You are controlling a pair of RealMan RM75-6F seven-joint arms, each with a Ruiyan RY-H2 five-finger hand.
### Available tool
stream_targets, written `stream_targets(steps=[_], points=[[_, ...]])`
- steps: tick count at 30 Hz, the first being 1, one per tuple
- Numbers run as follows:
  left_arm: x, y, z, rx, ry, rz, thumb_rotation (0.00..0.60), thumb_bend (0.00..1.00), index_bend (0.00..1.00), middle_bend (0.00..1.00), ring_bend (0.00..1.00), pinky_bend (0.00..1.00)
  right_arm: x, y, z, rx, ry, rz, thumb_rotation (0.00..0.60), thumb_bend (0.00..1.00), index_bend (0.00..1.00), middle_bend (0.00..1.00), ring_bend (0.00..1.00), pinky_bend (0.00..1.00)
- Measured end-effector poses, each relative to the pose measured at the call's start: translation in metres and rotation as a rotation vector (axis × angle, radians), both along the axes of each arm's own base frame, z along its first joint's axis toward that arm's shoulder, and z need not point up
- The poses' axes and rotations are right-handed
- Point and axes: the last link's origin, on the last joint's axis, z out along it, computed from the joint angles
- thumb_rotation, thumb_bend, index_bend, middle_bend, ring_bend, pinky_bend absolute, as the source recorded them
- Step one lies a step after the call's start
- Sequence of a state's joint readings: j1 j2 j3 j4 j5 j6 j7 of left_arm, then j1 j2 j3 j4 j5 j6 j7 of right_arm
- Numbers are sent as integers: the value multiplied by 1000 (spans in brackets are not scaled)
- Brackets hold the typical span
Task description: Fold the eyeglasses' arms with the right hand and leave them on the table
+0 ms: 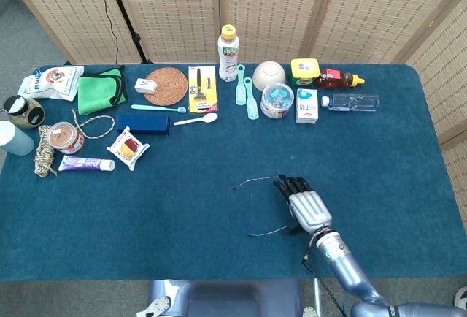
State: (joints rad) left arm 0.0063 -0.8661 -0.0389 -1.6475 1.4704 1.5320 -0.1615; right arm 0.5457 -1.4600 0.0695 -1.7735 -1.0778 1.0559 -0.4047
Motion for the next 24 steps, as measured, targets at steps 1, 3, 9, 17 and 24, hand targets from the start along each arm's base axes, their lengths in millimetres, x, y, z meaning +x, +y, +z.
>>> stream_targets(steps=[1, 3, 9, 17, 24], points=[[0, 0, 0, 0, 0, 1, 566, 436, 90, 98, 103, 0, 0, -2, -1, -4, 8, 2, 600, 0, 59, 0, 0, 0], [-1, 0, 1, 3, 1, 4, 566, 436, 90, 98, 103, 0, -1, -4, -3, -10, 17, 5, 600, 0, 59, 0, 0, 0], [-2, -1, 0, 2, 3, 9, 564, 436, 90, 98, 103, 0, -4, -13, -6, -33, 51, 23, 600, 0, 58, 0, 0, 0], [-2, -1, 1, 5, 4, 8, 564, 436, 90, 98, 103, 0, -9, -23, -7, -58, 65, 27, 600, 0, 51, 0, 0, 0], [-2, -2, 2, 8, 6, 10, 565, 436, 90, 98, 103, 0, -14, -37, -8, -93, 75, 35, 600, 0, 50, 0, 0, 0]])
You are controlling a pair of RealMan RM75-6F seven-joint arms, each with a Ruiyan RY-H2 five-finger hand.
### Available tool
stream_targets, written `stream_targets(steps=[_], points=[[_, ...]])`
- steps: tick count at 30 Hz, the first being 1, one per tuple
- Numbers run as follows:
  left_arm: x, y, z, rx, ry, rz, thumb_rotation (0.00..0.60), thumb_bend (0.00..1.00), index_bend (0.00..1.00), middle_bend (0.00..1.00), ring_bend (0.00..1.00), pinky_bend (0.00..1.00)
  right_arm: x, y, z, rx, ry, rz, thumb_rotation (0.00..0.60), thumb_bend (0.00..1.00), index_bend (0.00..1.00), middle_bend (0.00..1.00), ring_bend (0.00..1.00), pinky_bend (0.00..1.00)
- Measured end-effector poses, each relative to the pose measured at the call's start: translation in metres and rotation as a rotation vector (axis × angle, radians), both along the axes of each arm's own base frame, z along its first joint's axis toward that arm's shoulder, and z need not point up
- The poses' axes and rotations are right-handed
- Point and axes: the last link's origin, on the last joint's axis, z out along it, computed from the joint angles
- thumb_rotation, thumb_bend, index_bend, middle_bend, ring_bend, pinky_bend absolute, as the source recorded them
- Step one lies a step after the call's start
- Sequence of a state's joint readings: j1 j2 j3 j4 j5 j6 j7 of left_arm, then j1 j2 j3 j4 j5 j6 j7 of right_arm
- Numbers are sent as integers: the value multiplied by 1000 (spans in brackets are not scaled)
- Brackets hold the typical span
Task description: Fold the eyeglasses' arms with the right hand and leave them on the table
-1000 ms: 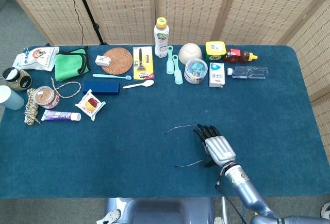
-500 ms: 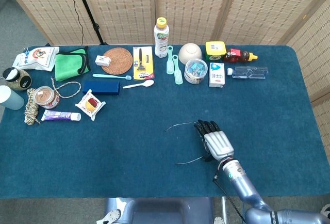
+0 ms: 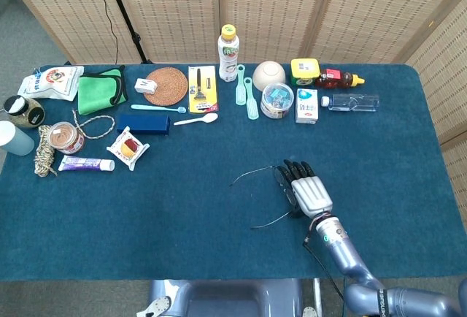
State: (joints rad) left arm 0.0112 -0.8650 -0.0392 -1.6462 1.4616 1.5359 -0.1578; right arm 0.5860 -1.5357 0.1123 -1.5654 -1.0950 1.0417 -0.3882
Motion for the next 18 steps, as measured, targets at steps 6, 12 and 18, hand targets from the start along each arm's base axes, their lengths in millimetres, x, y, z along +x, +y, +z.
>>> stream_targets(steps=[6, 12, 18], points=[[1, -1, 1, 3, 3, 2, 564, 437, 90, 98, 103, 0, -6, -16, 3, -38, 15, 3, 600, 0, 49, 0, 0, 0], [1, -1, 1, 3, 4, 5, 565, 437, 90, 98, 103, 0, -10, -26, 11, -55, 36, 9, 600, 0, 54, 0, 0, 0], [2, 1, -1, -3, 4, 2, 565, 437, 90, 98, 103, 0, -10, -18, 17, -10, 79, -3, 600, 0, 107, 0, 0, 0]])
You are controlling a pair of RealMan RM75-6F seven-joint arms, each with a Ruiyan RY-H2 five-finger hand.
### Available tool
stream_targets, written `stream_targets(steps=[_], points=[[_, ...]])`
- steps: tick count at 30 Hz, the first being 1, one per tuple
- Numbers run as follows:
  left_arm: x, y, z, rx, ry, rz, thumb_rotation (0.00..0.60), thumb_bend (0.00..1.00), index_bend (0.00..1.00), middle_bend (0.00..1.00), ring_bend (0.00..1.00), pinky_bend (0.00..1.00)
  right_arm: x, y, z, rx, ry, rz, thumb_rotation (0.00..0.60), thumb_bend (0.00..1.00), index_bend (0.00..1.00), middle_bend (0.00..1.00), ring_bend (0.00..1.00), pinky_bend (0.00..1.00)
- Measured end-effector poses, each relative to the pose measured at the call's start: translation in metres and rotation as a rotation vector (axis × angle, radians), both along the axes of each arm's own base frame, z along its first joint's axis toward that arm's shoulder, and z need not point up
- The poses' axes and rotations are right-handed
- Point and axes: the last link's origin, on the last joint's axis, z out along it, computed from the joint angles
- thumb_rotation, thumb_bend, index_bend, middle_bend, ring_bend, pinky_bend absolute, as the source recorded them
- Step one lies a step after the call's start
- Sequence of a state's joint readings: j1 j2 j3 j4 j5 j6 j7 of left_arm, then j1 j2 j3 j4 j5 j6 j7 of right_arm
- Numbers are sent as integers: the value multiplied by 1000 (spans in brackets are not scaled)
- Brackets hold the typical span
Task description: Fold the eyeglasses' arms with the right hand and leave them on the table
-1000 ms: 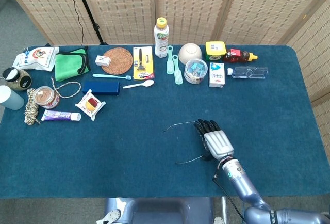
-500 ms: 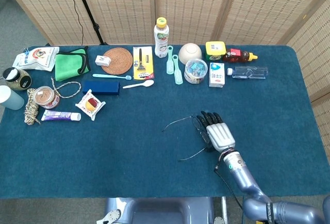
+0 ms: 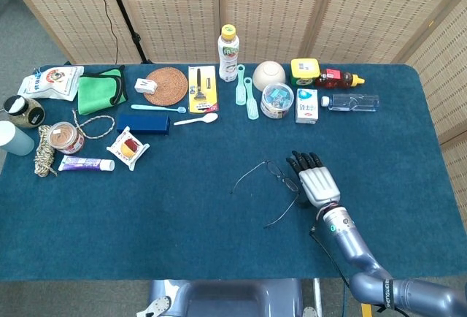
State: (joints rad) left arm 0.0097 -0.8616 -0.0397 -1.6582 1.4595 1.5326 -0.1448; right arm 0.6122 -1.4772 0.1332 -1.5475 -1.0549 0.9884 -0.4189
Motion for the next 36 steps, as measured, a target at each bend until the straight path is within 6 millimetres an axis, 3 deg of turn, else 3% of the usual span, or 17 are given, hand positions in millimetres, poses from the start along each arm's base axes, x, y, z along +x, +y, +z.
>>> stream_targets(steps=[7, 25, 36], points=[[0, 1, 0, -1, -1, -4, 566, 437, 90, 98, 103, 0, 4, 7, 4, 55, 53, -49, 600, 0, 156, 0, 0, 0], [-6, -1, 1, 0, -2, 13, 565, 436, 90, 98, 103, 0, 28, -4, -2, 105, 128, -59, 600, 0, 180, 0, 0, 0], [-9, -1, 2, 2, -2, 18, 565, 437, 90, 98, 103, 0, 37, -7, -12, 114, 144, -60, 600, 0, 271, 0, 0, 0]])
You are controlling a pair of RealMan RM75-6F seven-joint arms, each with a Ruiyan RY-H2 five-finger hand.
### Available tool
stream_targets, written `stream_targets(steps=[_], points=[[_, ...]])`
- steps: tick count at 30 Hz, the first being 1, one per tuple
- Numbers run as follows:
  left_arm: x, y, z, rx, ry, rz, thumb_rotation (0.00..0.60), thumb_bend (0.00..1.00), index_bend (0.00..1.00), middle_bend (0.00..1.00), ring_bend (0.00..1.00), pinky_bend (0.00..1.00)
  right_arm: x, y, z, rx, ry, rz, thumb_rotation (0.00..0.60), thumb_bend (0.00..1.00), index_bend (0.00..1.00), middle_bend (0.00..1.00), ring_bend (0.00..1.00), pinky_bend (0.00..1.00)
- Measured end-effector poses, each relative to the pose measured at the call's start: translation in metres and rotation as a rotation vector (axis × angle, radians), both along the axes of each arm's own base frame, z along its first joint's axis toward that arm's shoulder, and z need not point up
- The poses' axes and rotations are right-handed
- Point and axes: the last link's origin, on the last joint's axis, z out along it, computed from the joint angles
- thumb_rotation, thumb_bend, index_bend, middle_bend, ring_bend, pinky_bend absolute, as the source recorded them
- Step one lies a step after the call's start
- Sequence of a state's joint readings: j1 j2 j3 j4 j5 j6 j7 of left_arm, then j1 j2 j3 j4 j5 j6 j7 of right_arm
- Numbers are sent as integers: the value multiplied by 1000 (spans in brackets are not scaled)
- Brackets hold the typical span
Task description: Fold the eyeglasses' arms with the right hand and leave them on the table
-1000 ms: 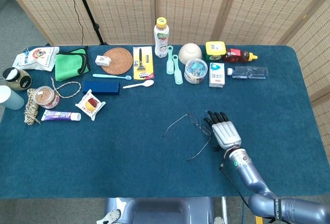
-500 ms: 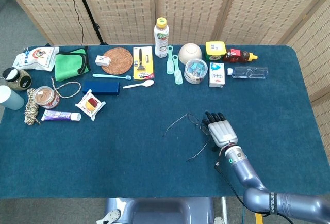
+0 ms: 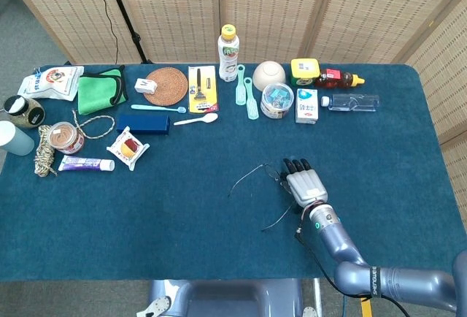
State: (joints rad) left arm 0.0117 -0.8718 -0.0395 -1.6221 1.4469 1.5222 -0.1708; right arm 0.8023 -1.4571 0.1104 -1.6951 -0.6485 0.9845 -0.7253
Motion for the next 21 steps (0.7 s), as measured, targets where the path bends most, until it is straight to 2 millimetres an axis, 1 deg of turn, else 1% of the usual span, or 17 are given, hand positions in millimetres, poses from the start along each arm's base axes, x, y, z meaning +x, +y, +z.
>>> stream_targets(steps=[7, 15, 21], points=[[-2, -1, 0, 1, 0, 6, 565, 437, 90, 98, 103, 0, 5, -2, -2, -5, 6, 1, 600, 0, 323, 0, 0, 0], [-2, -1, 0, 0, -2, 4, 564, 436, 90, 98, 103, 0, 5, -3, -3, -2, 21, -15, 600, 0, 333, 0, 0, 0], [-2, -1, 0, 0, 0, 6, 565, 436, 90, 98, 103, 0, 7, -3, -5, -3, 26, -20, 600, 0, 366, 3, 0, 0]])
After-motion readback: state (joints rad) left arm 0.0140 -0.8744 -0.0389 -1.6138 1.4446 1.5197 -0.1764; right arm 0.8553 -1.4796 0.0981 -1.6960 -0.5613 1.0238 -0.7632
